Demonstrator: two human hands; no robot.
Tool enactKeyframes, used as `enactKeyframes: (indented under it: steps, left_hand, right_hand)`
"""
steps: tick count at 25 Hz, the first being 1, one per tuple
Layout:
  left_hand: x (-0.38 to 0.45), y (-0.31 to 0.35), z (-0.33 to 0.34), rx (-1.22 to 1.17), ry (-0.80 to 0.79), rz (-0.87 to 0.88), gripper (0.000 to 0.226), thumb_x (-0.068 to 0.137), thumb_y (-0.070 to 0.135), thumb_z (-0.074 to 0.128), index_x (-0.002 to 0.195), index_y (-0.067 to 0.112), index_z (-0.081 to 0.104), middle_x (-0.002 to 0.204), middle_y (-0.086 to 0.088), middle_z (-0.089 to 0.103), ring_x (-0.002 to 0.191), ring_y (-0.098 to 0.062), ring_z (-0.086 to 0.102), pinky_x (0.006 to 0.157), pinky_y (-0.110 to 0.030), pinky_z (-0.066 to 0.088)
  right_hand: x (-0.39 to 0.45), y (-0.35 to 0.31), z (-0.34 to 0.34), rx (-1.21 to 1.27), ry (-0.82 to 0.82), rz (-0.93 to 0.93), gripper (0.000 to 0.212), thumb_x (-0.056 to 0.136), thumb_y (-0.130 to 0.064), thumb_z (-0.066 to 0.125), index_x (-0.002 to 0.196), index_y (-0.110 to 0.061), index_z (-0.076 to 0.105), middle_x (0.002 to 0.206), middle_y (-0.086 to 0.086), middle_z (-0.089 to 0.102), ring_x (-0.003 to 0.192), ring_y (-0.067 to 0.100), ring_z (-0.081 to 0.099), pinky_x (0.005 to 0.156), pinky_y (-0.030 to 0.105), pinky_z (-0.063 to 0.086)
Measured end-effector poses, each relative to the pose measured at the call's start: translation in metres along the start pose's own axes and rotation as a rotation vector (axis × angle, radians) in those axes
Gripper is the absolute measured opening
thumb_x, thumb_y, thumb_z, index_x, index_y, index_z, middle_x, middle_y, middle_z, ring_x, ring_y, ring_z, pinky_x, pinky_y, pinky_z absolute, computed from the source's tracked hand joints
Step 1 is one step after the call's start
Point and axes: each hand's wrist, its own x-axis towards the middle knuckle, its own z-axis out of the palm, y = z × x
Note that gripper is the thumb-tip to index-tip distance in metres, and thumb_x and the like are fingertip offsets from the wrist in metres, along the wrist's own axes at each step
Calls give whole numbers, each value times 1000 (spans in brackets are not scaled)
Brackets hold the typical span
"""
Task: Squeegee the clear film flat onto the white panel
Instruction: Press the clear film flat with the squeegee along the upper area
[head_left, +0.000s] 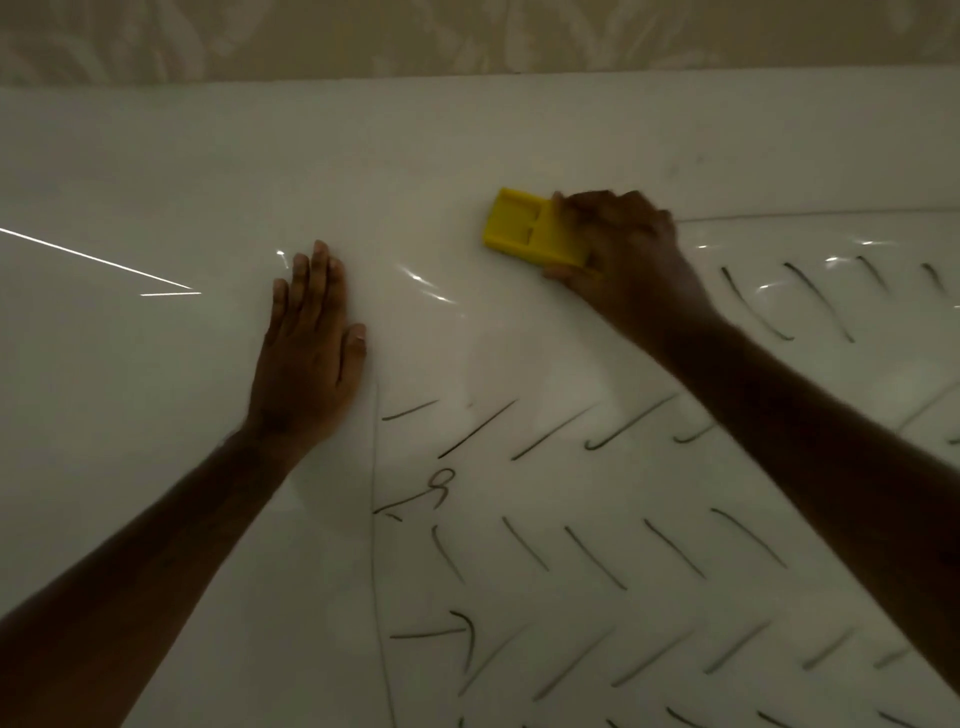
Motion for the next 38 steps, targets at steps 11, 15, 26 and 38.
enactKeyframes:
  steps: [11,15,26,38]
  left_hand:
    - [34,27,2,-43,-20,-40,71,109,34,27,170,-1,15,180,-19,7,167,-40,4,135,-46,-3]
    - [51,49,9,-43,-12,-36,70,109,31,31,169,-2,16,179,-20,9,166,-43,6,134,-48,-1]
    - [67,120,23,-37,8,60,70,109,32,32,167,-7,20,177,-25,14,165,-45,11,135,-54,6]
    - [86,193,44,8,29,184,68,110,31,32,167,-6,23,177,-24,19,164,-43,16,135,-58,13]
  right_hand:
    - [-90,59,-43,-30,-53,-145,56,100,-49,60,145,-14,58,142,8,63,115,36,62,94,47,43]
    - [-14,82,-39,-2,-18,100,73,92,-59,53,151,-17,50,144,11,58,121,41,54,100,52,43]
    - [-118,103,-66,-23,-24,-176,43,98,-41,71,130,-12,70,140,7,66,112,34,68,90,52,52]
    - [-115,88,-56,23,-18,-74,60,96,-49,64,147,-20,54,139,2,61,106,33,59,91,49,47]
